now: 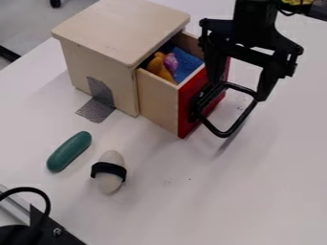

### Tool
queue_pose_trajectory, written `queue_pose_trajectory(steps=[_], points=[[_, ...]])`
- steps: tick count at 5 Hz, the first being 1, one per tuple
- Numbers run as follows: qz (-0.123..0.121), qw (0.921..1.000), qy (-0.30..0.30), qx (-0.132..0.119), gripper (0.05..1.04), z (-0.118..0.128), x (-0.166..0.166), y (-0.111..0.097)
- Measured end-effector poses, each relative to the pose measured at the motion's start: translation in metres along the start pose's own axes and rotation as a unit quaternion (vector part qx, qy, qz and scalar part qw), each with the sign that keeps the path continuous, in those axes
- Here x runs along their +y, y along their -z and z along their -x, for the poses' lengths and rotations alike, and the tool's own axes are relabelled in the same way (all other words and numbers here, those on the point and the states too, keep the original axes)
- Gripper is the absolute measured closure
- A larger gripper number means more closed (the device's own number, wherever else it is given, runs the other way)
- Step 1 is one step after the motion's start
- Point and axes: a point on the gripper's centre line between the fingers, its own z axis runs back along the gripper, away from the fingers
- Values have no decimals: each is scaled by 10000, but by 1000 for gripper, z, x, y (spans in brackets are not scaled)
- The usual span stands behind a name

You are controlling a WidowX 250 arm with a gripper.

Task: Close the drawer

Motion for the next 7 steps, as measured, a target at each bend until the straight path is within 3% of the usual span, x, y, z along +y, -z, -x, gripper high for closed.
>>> queue_pose_trajectory(steps=[1,2,3,4,5,7], points=[[-41,9999,5,140,89,3,1,8],[-130,9991,110,401,88,-8,-3,41],[-247,9986,158,436,88,-17,-3,68],[-144,9986,133,484,88,-22,-9,94],[-203,9986,217,433,124,-30,-11,108],[-357,9983,366,285,693,-33,-14,108]])
